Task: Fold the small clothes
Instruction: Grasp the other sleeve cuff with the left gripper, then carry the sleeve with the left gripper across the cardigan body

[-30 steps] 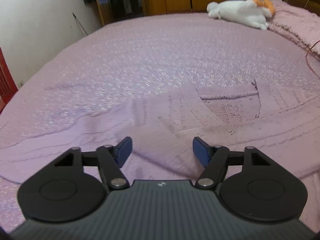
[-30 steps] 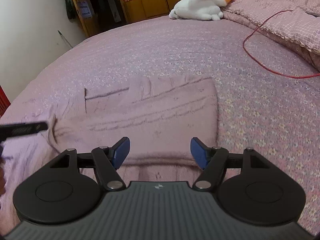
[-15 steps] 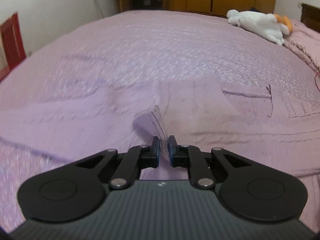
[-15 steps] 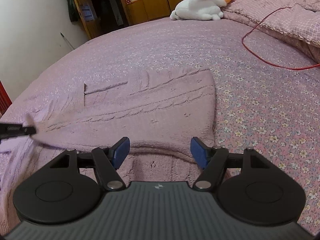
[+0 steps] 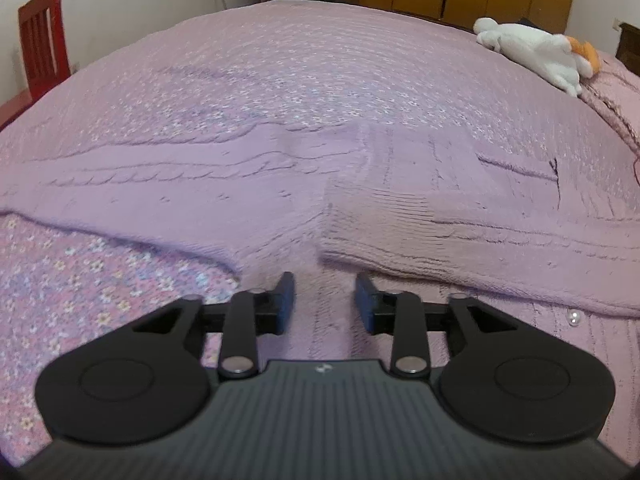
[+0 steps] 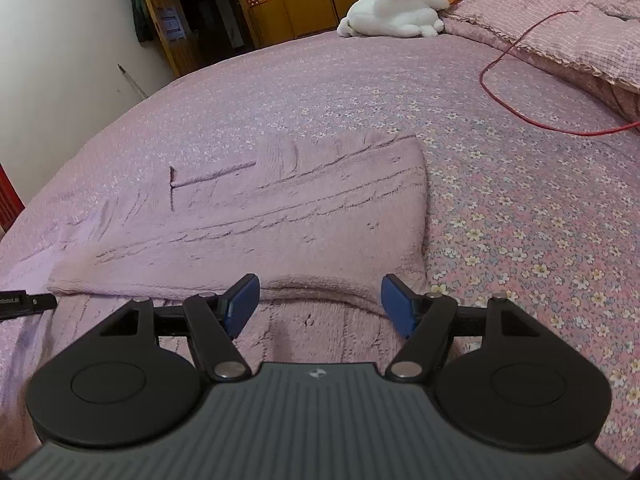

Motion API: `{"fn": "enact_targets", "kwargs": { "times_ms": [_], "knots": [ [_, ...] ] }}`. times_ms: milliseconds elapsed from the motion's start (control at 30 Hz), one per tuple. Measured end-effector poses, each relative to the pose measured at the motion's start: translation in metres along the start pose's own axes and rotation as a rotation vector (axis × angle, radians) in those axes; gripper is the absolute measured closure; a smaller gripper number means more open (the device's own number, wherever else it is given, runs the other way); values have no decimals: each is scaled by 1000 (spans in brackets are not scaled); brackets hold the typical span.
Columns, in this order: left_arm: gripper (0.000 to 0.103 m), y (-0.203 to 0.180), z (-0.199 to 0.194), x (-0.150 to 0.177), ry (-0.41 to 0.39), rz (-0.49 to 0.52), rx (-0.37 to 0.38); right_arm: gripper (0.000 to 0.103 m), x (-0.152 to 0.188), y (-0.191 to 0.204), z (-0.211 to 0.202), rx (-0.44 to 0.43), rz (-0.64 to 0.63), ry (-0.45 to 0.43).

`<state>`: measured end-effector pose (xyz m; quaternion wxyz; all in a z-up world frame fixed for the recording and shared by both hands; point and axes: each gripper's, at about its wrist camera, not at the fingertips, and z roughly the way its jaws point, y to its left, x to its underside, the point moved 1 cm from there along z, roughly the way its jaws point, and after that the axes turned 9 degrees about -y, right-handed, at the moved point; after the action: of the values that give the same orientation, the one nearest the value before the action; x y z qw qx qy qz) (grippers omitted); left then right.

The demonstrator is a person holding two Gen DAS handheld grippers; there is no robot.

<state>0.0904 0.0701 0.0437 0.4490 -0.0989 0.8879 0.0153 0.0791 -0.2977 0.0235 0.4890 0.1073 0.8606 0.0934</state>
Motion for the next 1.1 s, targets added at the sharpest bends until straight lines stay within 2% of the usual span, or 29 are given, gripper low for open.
{"fn": "enact_targets", "kwargs": {
  "times_ms": [133,333,533,600,633,667,767,1000,1100],
  "knots": [
    [58,7,-8,-7,-21,-15,26,29,1,-11,-15,-29,146,6],
    [58,-2,-4,-16,-52,19,26,29,10,-38,-19,-148,461,65],
    [58,-12,17,-12,-21,65,19,31,13,-53,3,-100,601,-6],
    [58,-13,23,-9,-3,66,19,67,14,-57,6,-61,619,-39],
    [58,-13,24,-8,1,60,18,91,14,-58,6,-26,617,-49],
    [58,-13,25,-7,-3,56,20,94,15,-61,3,-2,626,-74],
    [53,-15,25,-6,-10,57,36,95,19,-69,-4,12,640,-124],
    [51,-21,24,-2,-12,99,21,94,28,-76,3,8,634,-90],
    [50,-18,18,-6,13,85,16,89,25,-74,2,-8,614,-56]
  ]
}}
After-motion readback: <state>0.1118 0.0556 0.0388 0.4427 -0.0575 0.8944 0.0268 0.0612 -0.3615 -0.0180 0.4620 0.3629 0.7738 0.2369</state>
